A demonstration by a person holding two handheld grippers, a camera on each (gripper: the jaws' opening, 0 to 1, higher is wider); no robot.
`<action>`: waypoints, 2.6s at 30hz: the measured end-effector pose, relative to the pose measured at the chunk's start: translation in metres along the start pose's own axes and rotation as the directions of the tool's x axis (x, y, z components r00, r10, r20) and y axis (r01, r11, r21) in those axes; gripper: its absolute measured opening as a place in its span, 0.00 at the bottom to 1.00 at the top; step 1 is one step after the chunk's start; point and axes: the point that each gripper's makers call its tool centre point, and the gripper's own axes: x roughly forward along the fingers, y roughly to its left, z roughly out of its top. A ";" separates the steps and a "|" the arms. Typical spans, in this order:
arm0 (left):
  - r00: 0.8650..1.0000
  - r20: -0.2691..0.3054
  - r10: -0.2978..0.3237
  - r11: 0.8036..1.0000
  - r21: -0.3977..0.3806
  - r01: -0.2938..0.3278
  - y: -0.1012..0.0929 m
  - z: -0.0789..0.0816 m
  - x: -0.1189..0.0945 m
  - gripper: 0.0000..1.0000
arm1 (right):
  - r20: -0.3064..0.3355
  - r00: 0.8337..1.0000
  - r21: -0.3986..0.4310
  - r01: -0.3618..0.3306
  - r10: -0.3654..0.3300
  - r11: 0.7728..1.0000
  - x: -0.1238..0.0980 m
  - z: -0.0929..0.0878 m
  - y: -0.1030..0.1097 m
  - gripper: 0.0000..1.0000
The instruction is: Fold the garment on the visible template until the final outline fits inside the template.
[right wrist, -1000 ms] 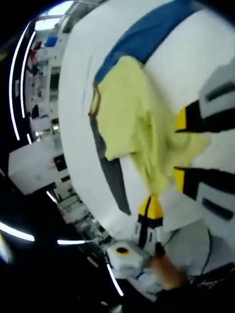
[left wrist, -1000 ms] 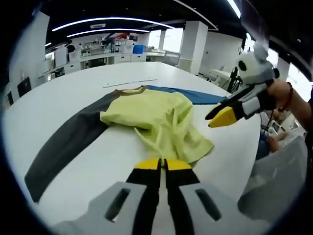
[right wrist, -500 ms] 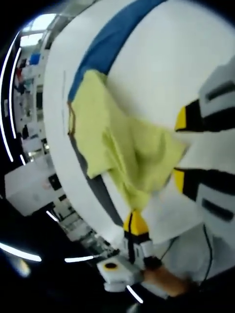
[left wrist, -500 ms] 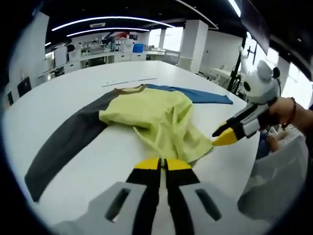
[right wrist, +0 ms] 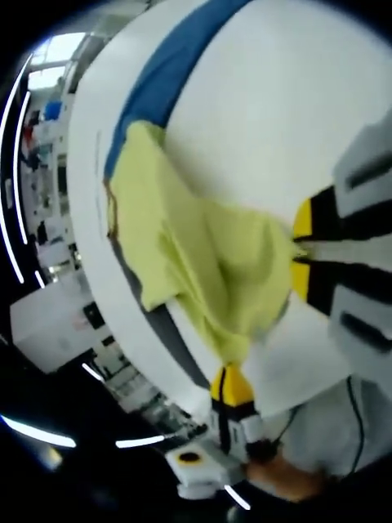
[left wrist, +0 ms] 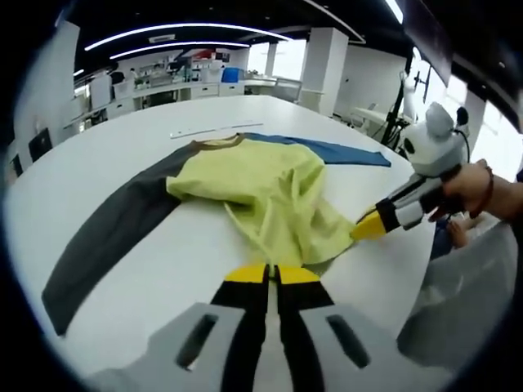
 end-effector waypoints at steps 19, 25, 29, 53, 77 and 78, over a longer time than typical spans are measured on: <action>0.997 0.071 0.024 0.998 -0.053 -0.020 0.006 0.012 -0.024 0.00 | 0.089 0.996 -0.065 -0.022 0.028 0.998 -0.044 0.017 -0.023 0.00; 0.997 0.071 0.038 0.996 -0.077 -0.033 0.008 0.007 -0.035 0.00 | 0.116 0.993 -0.053 0.005 0.001 0.999 -0.063 0.020 -0.034 0.00; 0.996 0.077 0.046 0.994 -0.104 -0.038 0.012 0.003 -0.043 0.00 | 0.121 0.993 -0.049 0.018 -0.012 0.999 -0.073 0.019 -0.037 0.00; 0.992 -0.017 0.123 0.984 -0.130 -0.124 0.010 -0.035 -0.079 0.00 | 0.131 0.987 0.030 0.085 -0.089 0.996 -0.105 -0.004 -0.062 0.00; 0.959 -0.234 0.162 0.977 -0.098 -0.189 0.014 -0.082 -0.087 0.00 | 0.134 0.971 0.155 0.175 -0.196 0.972 -0.124 -0.042 -0.081 0.00; 0.955 -0.248 0.162 0.977 -0.093 -0.190 0.013 -0.086 -0.087 0.00 | 0.129 0.971 0.159 0.178 -0.199 0.971 -0.124 -0.044 -0.081 0.00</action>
